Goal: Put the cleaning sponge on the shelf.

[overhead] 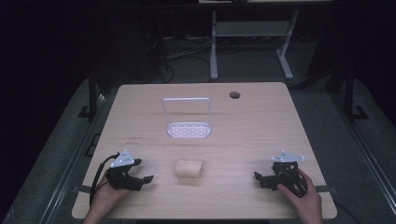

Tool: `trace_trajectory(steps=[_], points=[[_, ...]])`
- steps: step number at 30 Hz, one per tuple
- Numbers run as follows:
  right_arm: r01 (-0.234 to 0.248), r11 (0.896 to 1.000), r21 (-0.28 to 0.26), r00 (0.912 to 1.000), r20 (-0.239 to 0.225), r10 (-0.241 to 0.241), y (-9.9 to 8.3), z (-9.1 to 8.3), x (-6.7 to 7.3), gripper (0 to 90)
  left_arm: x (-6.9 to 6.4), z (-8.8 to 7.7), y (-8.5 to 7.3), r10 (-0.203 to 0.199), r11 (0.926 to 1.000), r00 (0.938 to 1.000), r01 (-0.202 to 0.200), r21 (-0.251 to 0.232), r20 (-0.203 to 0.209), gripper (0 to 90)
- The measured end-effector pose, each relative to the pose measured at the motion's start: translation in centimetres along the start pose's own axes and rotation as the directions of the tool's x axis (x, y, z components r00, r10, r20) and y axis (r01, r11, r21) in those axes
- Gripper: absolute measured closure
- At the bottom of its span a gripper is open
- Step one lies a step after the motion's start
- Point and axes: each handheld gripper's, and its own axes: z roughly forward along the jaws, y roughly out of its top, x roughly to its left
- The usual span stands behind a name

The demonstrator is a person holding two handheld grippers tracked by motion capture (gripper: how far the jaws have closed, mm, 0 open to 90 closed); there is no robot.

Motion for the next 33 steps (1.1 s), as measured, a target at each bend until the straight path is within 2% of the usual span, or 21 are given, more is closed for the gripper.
trace_trajectory(steps=[14,24,33], points=[[0.002,1.000,0.001,1.0000,0.001,-0.002,0.0,0.0,0.0,0.7,0.1,-0.1,1.9,0.033,0.9994,0.9986,-0.032,-0.010,0.043,14.2],[0.002,1.000,0.001,1.0000,0.000,-0.002,0.0,0.0,0.0,0.6,-0.1,-0.1,3.7,0.071,0.9974,0.9947,-0.070,-0.018,0.074,14.2],[0.002,1.000,0.001,1.0000,0.001,-0.002,0.0,0.0,0.0,0.7,-0.3,0.1,4.5,0.099,0.9950,0.9904,-0.097,-0.024,0.096,14.2]])
